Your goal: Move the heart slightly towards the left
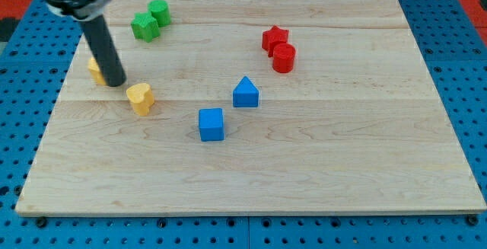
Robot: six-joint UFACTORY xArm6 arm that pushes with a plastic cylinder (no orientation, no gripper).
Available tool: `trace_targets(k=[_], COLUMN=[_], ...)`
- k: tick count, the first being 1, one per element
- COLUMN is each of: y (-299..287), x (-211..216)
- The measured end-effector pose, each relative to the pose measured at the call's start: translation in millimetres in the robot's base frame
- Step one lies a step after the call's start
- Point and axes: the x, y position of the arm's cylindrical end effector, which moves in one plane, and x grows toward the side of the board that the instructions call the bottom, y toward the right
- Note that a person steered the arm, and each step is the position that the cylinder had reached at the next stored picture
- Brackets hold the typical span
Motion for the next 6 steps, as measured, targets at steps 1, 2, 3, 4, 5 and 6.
trace_targets(k=[1, 2, 3, 4, 5, 6], y=[60.5, 104.3, 97.0, 43.4, 26.0, 80.8], x=[-7.6, 1.1, 31.5, 38.2, 42.0, 35.5])
